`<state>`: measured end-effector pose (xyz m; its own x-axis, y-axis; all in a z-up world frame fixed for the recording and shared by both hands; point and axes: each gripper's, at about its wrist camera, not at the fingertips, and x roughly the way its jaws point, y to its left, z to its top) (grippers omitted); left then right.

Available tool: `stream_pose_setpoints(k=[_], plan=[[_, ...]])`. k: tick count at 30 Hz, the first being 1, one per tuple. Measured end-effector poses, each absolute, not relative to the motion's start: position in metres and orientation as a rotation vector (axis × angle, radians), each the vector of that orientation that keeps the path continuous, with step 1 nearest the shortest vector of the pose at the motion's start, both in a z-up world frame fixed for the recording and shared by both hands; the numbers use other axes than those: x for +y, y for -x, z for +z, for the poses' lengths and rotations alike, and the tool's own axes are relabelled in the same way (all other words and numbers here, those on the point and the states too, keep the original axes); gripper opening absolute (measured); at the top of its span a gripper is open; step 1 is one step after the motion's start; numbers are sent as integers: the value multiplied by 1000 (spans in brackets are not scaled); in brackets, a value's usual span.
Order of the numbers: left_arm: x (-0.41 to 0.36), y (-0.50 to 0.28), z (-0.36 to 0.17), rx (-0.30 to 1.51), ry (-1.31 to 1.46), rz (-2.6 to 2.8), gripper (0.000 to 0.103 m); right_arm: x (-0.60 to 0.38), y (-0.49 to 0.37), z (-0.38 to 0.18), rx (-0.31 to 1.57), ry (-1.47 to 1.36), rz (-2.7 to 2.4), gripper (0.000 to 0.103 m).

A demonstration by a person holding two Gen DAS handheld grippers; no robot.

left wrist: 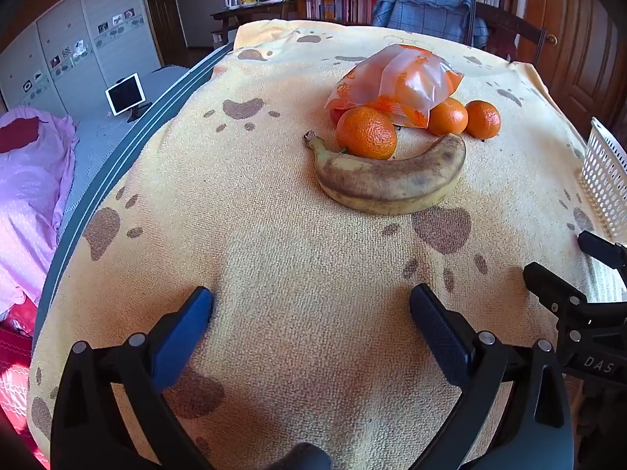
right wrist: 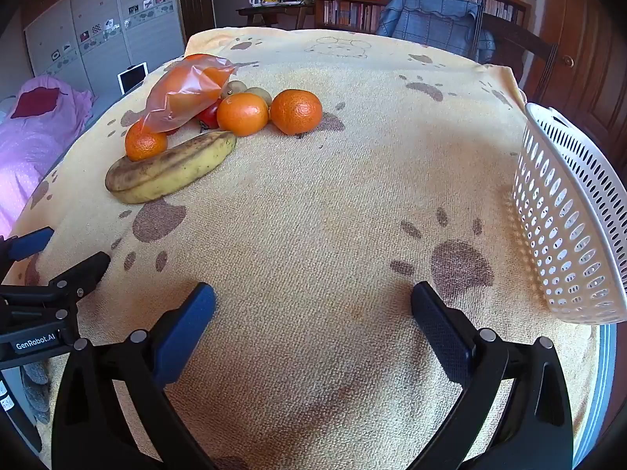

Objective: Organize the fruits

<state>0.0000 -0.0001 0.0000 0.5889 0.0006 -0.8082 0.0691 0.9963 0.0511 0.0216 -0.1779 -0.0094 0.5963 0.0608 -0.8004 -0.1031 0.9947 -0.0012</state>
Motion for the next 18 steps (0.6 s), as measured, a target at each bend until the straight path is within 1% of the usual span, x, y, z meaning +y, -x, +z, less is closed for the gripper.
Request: stream_pose_setpoints(k=[18], plan=[[0, 0, 0, 941, -82, -39, 98, -178, -22, -10, 927, 48, 95, 101]])
